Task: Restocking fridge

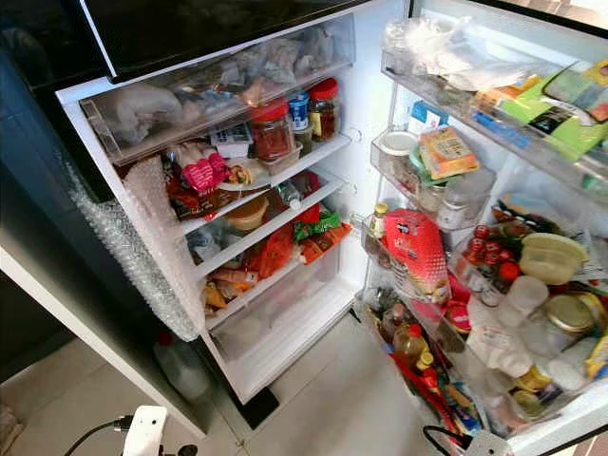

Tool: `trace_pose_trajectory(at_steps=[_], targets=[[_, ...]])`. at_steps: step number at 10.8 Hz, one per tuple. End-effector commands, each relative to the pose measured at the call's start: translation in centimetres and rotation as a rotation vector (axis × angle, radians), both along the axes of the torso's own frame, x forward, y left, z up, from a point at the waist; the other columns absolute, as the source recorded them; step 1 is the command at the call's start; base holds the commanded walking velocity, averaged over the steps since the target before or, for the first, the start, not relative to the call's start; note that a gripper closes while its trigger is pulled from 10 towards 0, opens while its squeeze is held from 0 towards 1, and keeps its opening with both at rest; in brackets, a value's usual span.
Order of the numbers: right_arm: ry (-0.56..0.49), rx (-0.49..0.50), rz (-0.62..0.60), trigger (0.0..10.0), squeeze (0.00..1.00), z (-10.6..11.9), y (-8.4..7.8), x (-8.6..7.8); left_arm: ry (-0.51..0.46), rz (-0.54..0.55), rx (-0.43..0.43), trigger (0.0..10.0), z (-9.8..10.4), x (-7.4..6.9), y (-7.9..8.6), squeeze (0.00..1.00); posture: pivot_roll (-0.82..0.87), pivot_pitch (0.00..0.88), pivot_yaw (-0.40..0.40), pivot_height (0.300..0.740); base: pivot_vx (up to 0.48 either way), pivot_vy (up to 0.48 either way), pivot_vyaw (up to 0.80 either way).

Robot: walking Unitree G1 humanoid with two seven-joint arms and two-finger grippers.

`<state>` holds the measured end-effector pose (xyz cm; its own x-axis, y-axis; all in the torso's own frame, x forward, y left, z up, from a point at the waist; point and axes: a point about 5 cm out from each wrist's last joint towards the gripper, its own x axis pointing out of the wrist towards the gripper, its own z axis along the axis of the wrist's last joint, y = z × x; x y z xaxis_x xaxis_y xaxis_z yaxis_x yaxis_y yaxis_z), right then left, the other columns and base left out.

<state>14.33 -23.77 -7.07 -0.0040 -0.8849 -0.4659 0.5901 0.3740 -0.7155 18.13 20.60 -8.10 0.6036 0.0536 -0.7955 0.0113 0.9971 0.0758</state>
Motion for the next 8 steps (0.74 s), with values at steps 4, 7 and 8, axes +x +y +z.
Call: trace_pose_trajectory(at_steps=[4, 7, 8], targets=[[-0.063, 0.232, -0.064, 10.0, 0.0, -0.9, 0.8, 0.2, 0.014, -0.014, 0.016, 10.0, -0.1, -0.2, 0.4, 0.0, -0.09, 0.0, 0.048, 0.74, 0.0, 0.0, 0.0], [-0.29, 0.752, 0.355, 10.0, 0.0, -1.8, 1.7, 2.0, 0.014, -0.012, 0.015, 10.0, -0.1, -0.3, 0.3, 0.0, -0.08, 0.0, 0.044, 0.74, 0.0, 0.0, 0.0], [-0.258, 0.783, 0.504, 10.0, 0.0, -1.6, 1.7, 2.5, 0.015, -0.013, 0.015, 10.0, -0.1, -0.3, 0.3, 0.0, -0.08, 0.0, 0.043, 0.74, 0.0, 0.0, 0.0]])
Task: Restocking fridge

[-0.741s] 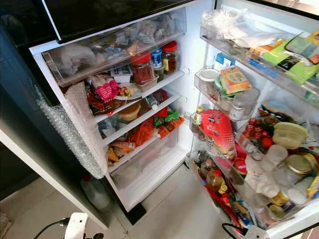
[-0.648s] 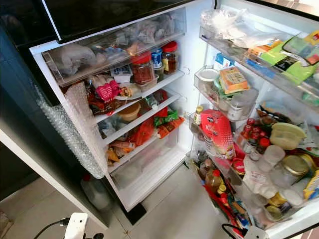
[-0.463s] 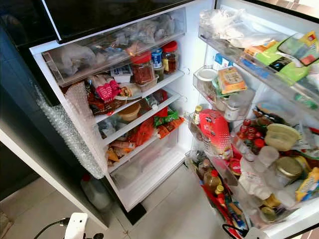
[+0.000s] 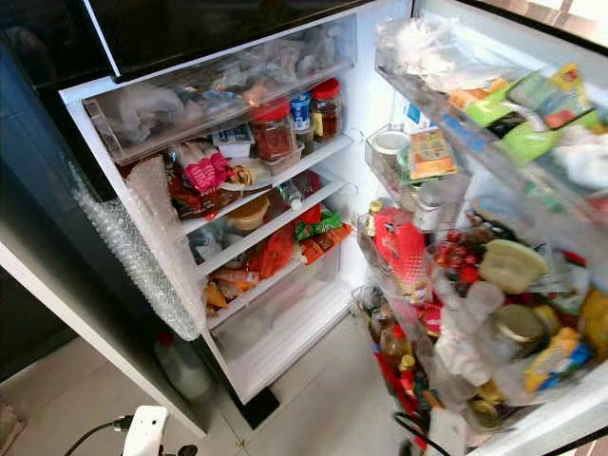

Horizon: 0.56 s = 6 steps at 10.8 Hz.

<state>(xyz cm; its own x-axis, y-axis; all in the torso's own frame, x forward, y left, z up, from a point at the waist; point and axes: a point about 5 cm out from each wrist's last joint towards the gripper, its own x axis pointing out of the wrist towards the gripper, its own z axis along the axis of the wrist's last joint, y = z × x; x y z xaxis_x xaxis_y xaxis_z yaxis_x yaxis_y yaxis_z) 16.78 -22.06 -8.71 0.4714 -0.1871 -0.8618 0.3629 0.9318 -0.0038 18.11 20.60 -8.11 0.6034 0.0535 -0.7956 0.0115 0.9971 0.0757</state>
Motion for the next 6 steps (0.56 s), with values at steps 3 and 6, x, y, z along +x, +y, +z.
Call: trace_pose_trajectory(at_steps=[3, 6], targets=[[0.094, 0.016, -0.024, 10.0, 0.0, -0.4, -0.2, -1.0, 0.017, -0.017, 0.011, 10.0, -0.2, -0.4, 0.2, 0.0, -0.09, 0.0, 0.037, 0.74, 0.0, 0.0, 0.0], [0.204, -0.003, -0.19, 10.0, 0.0, -0.7, -0.3, -1.9, 0.016, -0.016, 0.009, 10.0, -0.1, -0.3, 0.2, 0.0, -0.1, 0.0, 0.035, 0.74, 0.0, 0.0, 0.0]])
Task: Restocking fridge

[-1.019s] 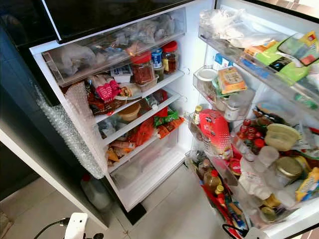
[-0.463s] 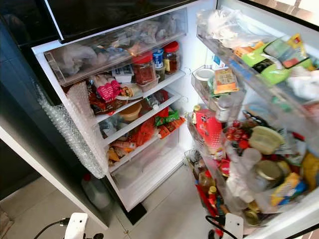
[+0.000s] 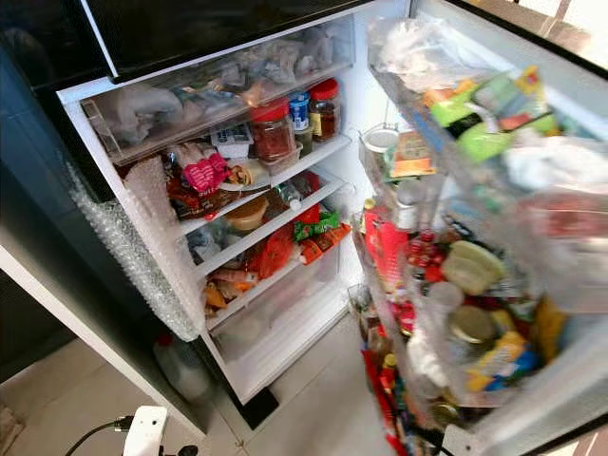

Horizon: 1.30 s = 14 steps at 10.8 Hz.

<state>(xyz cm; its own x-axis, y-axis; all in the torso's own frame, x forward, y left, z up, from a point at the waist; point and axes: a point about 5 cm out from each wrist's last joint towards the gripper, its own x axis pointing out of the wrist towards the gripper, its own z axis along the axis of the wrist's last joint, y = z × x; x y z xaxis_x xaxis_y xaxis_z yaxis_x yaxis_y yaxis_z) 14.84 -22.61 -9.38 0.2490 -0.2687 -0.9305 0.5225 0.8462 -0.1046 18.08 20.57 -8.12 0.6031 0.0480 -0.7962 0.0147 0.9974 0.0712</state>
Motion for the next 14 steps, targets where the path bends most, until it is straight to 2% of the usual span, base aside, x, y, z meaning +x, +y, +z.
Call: trace_pose_trajectory(at_steps=[1, 3, 5, 7, 8, 11, 12, 13, 14], targets=[[0.035, 0.007, -0.033, 10.0, 0.0, -0.06, 0.3, -0.1, 0.015, -0.013, 0.014, 10.0, -0.11, -0.3, 0.25, 0.0, -0.1, 0.0, 0.035, 0.74, 0.0, 0.0, 0.0], [0.139, -0.083, -0.194, 10.0, 0.0, 0.02, 0.31, -0.6, 0.014, -0.011, 0.014, 10.0, -0.1, -0.28, 0.26, 0.0, -0.1, 0.0, 0.035, 0.74, 0.0, 0.0, 0.0], [0.206, -0.12, -0.394, 10.0, 0.0, 0.11, 0.76, -0.99, 0.012, -0.013, 0.015, 10.0, -0.08, -0.24, 0.25, 0.0, -0.1, 0.003, 0.035, 0.74, 0.0, 0.0, 0.0], [0.207, -0.091, -0.375, 10.0, 0.0, 0.08, 0.83, -0.91, 0.012, -0.014, 0.015, 10.0, -0.07, -0.21, 0.25, 0.0, -0.1, 0.004, 0.036, 0.74, 0.0, 0.0, 0.0], [0.232, -0.133, -0.407, 10.0, 0.0, 0.22, 0.84, -0.92, 0.012, -0.014, 0.015, 10.0, -0.07, -0.21, 0.26, 0.0, -0.1, 0.004, 0.036, 0.74, 0.0, 0.0, 0.0], [0.252, -0.173, -0.449, 10.0, 0.0, 0.36, 0.82, -0.95, 0.012, -0.017, 0.008, 10.0, -0.07, -0.19, 0.18, 0.0, -0.1, 0.004, 0.036, 0.74, 0.0, 0.0, 0.0], [0.221, -0.146, -0.381, 10.0, 0.0, 0.27, 0.63, -0.82, 0.013, -0.017, 0.006, 10.0, -0.09, -0.21, 0.14, 0.0, -0.1, 0.004, 0.033, 0.74, 0.0, 0.0, 0.0], [0.2, -0.174, -0.345, 10.0, 0.0, 0.33, 0.38, -0.7, 0.013, -0.016, 0.005, 10.0, -0.09, -0.21, 0.11, 0.0, -0.1, 0.004, 0.033, 0.74, 0.0, 0.0, 0.0], [0.217, -0.247, -0.41, 10.0, 0.0, 0.54, 0.34, -0.77, 0.011, -0.016, 0.006, 10.0, -0.08, -0.18, 0.09, 0.0, -0.1, 0.004, 0.031, 0.74, 0.0, 0.0, 0.0]])
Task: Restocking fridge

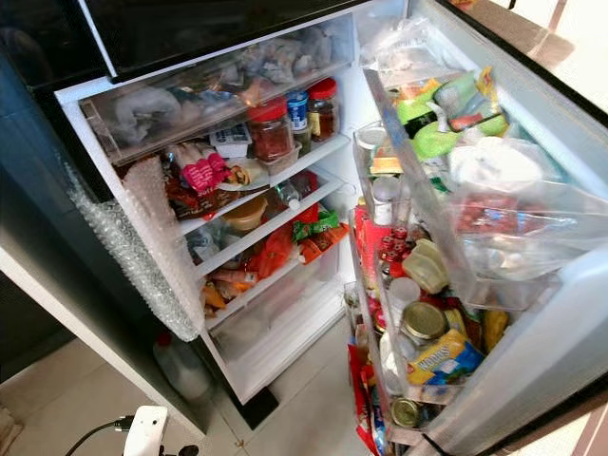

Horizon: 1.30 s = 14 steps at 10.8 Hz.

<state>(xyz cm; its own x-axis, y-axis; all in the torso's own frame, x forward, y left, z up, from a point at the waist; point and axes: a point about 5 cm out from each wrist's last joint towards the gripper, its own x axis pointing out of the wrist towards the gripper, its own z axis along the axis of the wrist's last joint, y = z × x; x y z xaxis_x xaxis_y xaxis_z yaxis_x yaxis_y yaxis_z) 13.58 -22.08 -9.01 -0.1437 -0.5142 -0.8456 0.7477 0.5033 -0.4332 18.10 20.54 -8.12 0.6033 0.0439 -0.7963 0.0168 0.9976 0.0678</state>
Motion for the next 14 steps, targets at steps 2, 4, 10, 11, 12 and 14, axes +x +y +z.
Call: trace_pose_trajectory(at_steps=[2, 4, 10, 11, 12, 14], targets=[[0.021, -0.073, -0.153, 10.0, 0.0, 0.4, 0.2, 0.2, 0.01, -0.011, 0.013, 10.0, -0.1, -0.2, 0.1, 0.0, -0.11, 0.005, 0.03, 0.74, 0.0, 0.0, 0.0], [0.033, -0.072, -0.132, 10.0, 0.0, 0.4, 0.1, 0.2, 0.01, -0.009, 0.013, 10.0, -0.1, -0.2, 0.1, 0.0, -0.11, 0.007, 0.028, 0.74, 0.0, 0.0, 0.0], [-0.095, -0.028, -0.03, 10.0, 0.0, 0.1, -0.2, 0.5, 0.007, -0.009, 0.011, 10.0, -0.1, -0.2, 0.1, 0.0, -0.12, 0.0, 0.023, 0.74, 0.0, 0.0, 0.0], [-0.171, 0.136, 0.146, 10.0, 0.0, -0.3, 0.0, 1.0, 0.006, -0.008, 0.01, 10.0, -0.1, -0.2, 0.0, 0.0, -0.12, 0.0, 0.022, 0.74, 0.0, 0.0, 0.0], [-0.183, 0.209, 0.231, 10.0, 0.0, -0.4, 0.1, 1.1, 0.005, -0.007, 0.009, 10.0, -0.1, -0.2, 0.1, 0.0, -0.12, 0.001, 0.024, 0.74, 0.0, 0.0, 0.0], [-0.269, 0.321, 0.404, 10.0, 0.0, -0.4, 0.3, 1.6, 0.006, -0.007, 0.011, 10.0, -0.1, -0.2, 0.1, 0.0, -0.12, 0.007, 0.026, 0.74, 0.0, 0.0, 0.0]])
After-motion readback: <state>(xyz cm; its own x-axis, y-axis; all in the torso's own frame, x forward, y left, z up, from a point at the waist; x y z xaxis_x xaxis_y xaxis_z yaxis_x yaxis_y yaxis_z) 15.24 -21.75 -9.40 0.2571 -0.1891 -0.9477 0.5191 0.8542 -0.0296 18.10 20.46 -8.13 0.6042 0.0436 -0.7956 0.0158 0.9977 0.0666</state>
